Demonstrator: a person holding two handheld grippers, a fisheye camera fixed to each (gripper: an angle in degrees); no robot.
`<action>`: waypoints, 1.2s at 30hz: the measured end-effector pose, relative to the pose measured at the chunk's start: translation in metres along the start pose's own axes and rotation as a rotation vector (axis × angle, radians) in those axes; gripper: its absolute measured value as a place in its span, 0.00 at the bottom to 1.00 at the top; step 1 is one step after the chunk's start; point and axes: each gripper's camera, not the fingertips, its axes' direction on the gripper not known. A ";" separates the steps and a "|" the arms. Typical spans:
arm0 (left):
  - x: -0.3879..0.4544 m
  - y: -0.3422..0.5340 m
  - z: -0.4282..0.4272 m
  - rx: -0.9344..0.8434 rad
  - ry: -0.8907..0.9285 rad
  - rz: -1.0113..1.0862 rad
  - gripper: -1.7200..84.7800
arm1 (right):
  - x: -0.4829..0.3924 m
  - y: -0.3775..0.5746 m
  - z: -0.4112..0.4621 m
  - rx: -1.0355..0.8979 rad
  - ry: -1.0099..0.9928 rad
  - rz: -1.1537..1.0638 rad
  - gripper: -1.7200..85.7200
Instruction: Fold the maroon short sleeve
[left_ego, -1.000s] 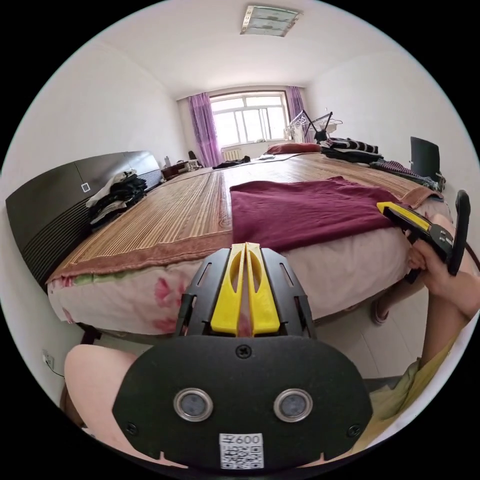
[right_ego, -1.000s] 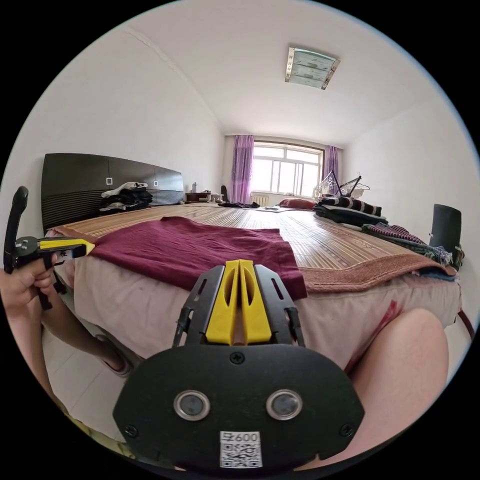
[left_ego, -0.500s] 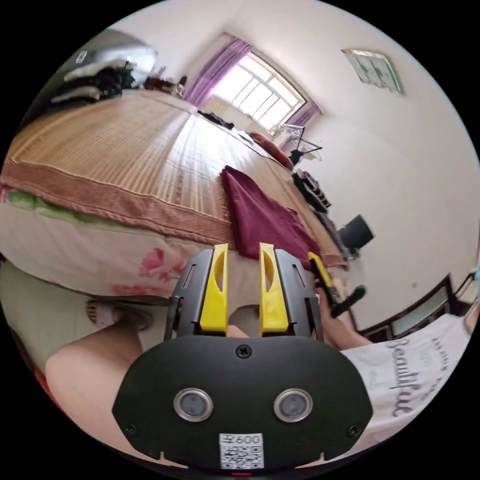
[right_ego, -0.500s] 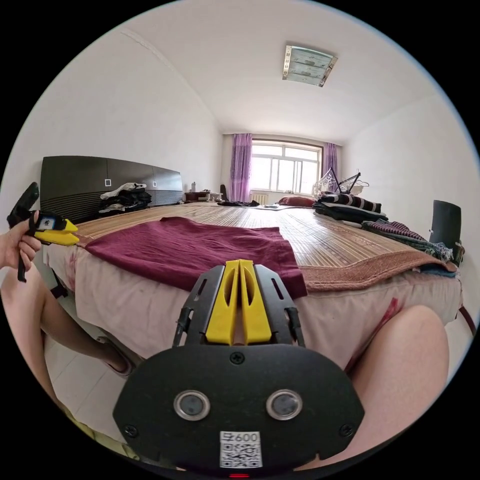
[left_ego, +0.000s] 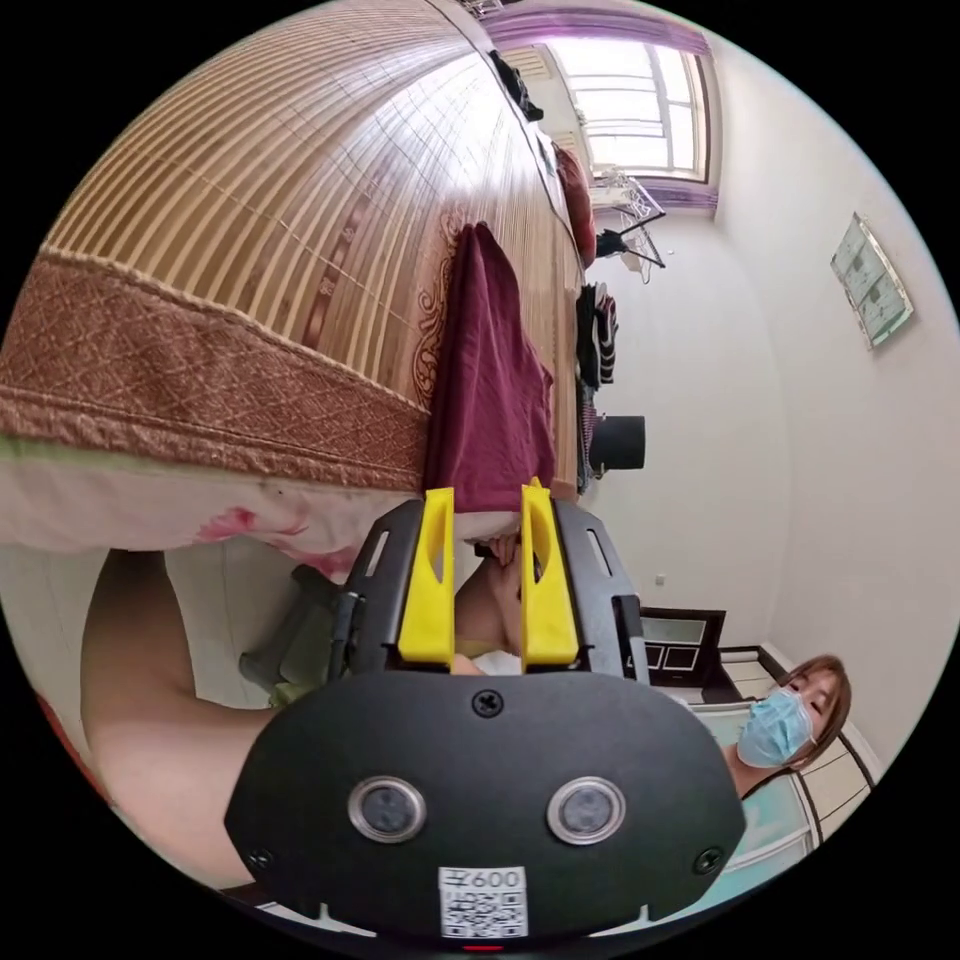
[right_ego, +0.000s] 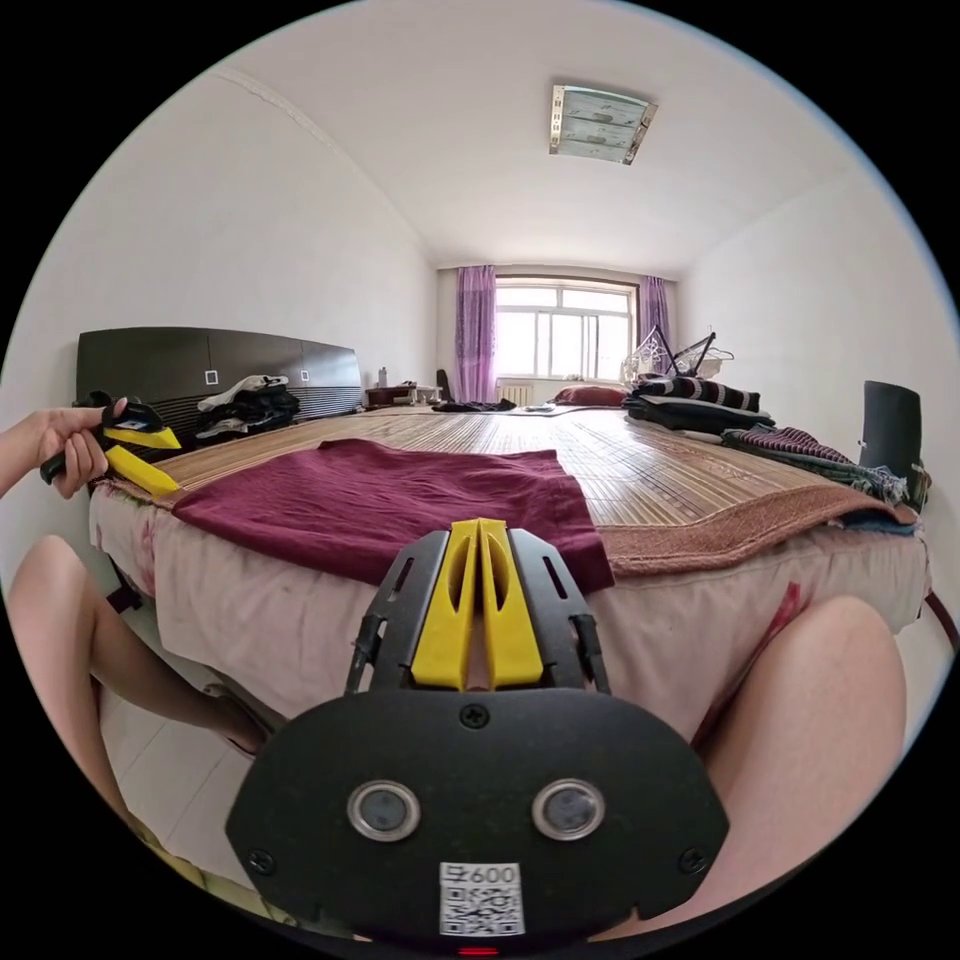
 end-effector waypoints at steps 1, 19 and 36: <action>0.000 -0.006 -0.009 0.017 -0.024 -0.009 0.13 | 0.000 0.000 0.000 0.003 -0.001 0.001 0.01; 0.008 -0.075 -0.037 -0.062 -0.084 0.008 0.11 | -0.003 -0.002 0.002 0.011 -0.012 0.003 0.01; 0.003 -0.102 -0.029 -0.117 0.000 0.008 0.09 | -0.010 0.002 -0.001 0.012 -0.014 0.009 0.01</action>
